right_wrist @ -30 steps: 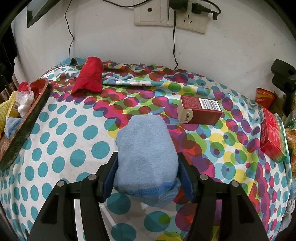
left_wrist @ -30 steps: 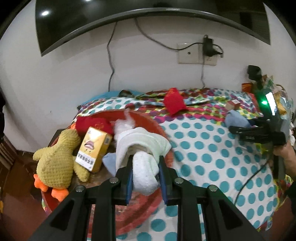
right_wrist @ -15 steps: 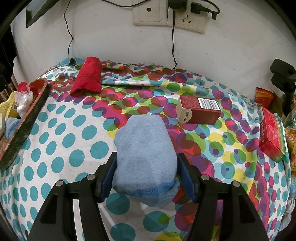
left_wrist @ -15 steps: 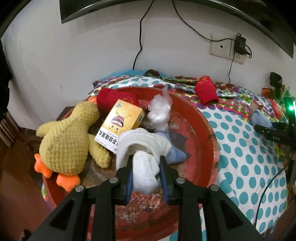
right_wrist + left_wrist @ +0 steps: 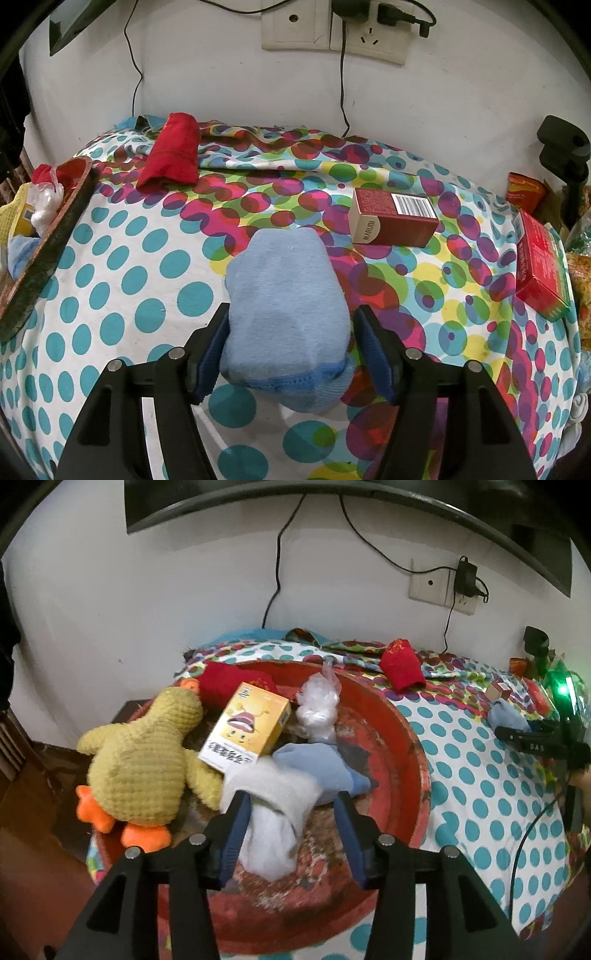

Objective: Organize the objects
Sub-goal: 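Carry the white sock onto the red tray and open the left tool, then carry the blue sock onto the red tray and open the right tool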

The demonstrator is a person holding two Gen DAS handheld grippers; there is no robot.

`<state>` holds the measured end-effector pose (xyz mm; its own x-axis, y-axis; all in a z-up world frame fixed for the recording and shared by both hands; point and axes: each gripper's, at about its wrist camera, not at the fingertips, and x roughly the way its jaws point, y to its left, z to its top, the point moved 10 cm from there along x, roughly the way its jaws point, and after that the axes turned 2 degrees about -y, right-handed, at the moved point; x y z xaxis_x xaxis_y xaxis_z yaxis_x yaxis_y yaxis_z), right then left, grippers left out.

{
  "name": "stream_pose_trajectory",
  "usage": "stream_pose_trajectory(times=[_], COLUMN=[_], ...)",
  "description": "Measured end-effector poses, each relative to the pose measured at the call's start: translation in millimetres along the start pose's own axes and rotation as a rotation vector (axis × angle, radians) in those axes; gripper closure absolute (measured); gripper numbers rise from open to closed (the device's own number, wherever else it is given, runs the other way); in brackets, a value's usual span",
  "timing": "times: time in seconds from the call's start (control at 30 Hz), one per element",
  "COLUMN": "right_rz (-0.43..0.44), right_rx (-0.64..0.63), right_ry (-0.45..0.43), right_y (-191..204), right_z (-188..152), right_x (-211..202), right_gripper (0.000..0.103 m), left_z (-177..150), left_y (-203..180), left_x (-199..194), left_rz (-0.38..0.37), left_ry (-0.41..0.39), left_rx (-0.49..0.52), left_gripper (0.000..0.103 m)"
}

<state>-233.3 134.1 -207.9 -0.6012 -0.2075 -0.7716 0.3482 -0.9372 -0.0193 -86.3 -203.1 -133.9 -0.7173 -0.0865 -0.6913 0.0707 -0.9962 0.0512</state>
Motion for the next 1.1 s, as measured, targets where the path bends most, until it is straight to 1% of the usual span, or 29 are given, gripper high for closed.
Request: stream_pose_trajectory(times=[0.1,0.17,0.3,0.37,0.43,0.5,0.6,0.67,0.8,0.87,0.93,1.0,1.1], right_rz=[-0.007,-0.017,-0.051,-0.057,-0.059,-0.061,-0.068,-0.077,-0.081,-0.106,-0.108,-0.099,-0.081], right_rx=[-0.004,-0.011,-0.035,-0.041,-0.046,-0.049,-0.051,-0.046,-0.001,0.006,0.031,0.059,0.064], right_ry=[-0.002,-0.004,-0.011,-0.014,-0.018,-0.021,-0.024,-0.033,-0.012,-0.004,-0.003,-0.017,-0.051], right_y=[-0.9,0.4,3.4,4.1,5.9,6.1,7.6,6.4,1.6,0.6,1.0,3.7,18.0], right_z=[-0.2,0.0,1.1,1.2,1.8,1.8,2.5,3.2,-0.2,-1.3,-1.3,0.7,5.9], right_x=[-0.4,-1.4,-2.8,-3.4,-4.2,-5.0,-5.4,-6.9,-6.5,-10.7,-17.4,-27.8,-47.5], right_gripper=[0.04,0.04,0.04,0.041,0.05,0.051,0.053,0.055,0.056,0.057,0.058,0.058,0.058], left_z=[-5.0,-10.1,-22.5,-28.5,-30.9,-30.8,-31.5,-32.6,-35.0,-34.2,-33.2,-32.1,-35.2], left_y=[4.7,8.6,15.3,21.6,26.7,28.4,29.9,30.0,30.4,33.6,36.4,38.5,42.4], left_x=[-17.4,-30.5,-52.6,-59.1,-64.8,-66.5,-68.1,-66.5,-65.1,-67.0,-69.0,-70.4,-65.8], left_rz=[0.024,0.031,0.03,0.05,0.065,0.063,0.029,0.018,0.002,0.002,-0.012,-0.007,-0.005], left_ry=[-0.038,-0.057,-0.069,-0.061,-0.074,-0.076,-0.083,-0.074,-0.064,-0.07,-0.073,-0.084,-0.065], left_rx=[0.004,-0.011,-0.028,-0.033,-0.039,-0.041,-0.077,-0.079,-0.073,-0.082,-0.099,-0.099,-0.102], left_gripper=[0.053,0.053,0.052,0.052,0.052,0.052,0.052,0.052,0.052,0.052,0.052,0.052,0.052])
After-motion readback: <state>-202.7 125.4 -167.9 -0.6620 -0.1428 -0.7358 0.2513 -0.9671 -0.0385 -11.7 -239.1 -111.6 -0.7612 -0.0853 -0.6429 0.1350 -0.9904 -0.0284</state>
